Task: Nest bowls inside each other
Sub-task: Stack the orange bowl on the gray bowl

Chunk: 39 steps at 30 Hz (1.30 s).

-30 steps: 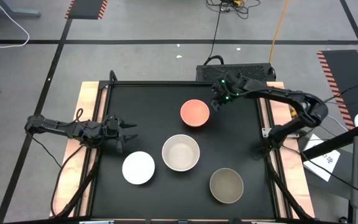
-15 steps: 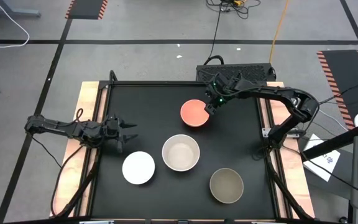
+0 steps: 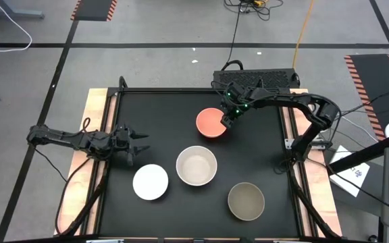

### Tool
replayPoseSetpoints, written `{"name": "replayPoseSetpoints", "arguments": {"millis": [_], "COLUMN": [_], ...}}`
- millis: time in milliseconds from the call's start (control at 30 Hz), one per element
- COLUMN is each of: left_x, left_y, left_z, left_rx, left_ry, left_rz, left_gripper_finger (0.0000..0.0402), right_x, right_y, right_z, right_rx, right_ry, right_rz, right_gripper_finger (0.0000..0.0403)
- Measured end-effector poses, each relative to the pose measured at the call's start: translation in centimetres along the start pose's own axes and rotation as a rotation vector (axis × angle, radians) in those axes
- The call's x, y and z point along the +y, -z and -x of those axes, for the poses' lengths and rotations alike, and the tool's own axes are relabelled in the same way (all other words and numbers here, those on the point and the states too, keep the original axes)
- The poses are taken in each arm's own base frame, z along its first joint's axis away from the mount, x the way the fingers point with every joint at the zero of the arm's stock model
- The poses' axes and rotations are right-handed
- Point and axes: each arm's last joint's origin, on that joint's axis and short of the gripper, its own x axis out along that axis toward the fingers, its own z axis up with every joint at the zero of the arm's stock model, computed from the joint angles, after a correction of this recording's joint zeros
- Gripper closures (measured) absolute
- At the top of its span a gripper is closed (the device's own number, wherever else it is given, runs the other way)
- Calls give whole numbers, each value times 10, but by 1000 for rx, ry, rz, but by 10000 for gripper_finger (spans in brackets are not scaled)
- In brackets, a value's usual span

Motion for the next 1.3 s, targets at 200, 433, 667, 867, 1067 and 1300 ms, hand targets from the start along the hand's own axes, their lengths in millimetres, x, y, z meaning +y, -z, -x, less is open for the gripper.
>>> {"name": "replayPoseSetpoints", "arguments": {"millis": [200,433,667,867,1067,1300], "left_x": [0,0,0,0,0,0], "left_y": [0,0,0,0,0,0], "left_z": [0,0,0,0,0,0], "left_rx": [0,1,1,1,2,2], "left_ry": [0,0,0,0,1,0], "left_rz": [-1,-1,0,4,14,17], "left_gripper_finger": [163,163,163,163,163,163], "right_x": [1,3,2,6,22,45], "right_y": [-5,-3,-4,-13,-35,-38], "right_z": [2,3,3,12,48,99], "right_rx": [-20,5,-12,-6,-137,-366], "right_ry": [0,-55,-48,-52,-64,-172], "right_rz": [40,90,112,153,246,318], "right_gripper_finger": [274,392,399,400,401,402]}}
